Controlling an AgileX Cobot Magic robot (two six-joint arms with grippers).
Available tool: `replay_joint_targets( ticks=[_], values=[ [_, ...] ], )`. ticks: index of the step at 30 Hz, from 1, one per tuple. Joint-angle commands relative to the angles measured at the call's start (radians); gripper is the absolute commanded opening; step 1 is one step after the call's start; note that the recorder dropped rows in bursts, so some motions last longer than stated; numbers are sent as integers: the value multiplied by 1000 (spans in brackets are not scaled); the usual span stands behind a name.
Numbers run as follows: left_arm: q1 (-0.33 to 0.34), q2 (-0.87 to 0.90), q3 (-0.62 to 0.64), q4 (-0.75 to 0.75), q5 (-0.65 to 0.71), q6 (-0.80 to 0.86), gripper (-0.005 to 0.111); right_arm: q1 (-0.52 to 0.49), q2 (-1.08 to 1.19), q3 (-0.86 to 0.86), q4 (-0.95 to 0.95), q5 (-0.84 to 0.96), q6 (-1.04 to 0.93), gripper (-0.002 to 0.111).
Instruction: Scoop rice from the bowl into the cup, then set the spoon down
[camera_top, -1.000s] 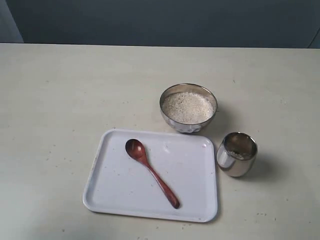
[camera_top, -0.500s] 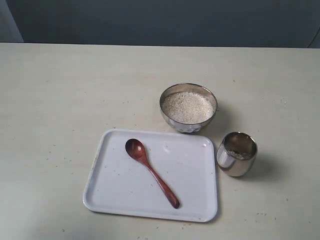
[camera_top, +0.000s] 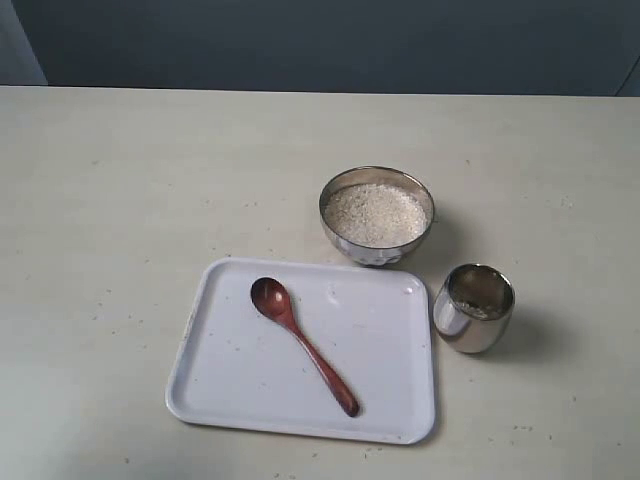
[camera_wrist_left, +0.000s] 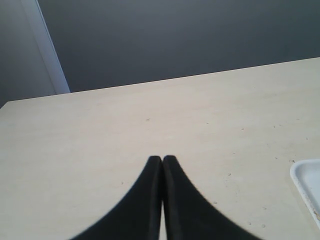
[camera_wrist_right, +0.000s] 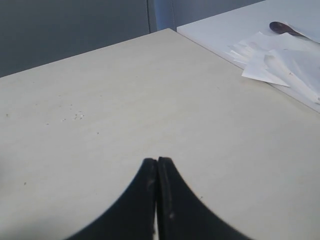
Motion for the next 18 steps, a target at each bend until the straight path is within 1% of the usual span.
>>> replay_joint_targets(
  ticks=[1,18],
  values=[
    [-4,-4,-4,1,-1,-7,1,-5,-4,5,-9,-17,2,0],
    [-4,-4,-4,1,-1,-7,1,-5,-4,5,-2,-17,2,0]
  ],
)
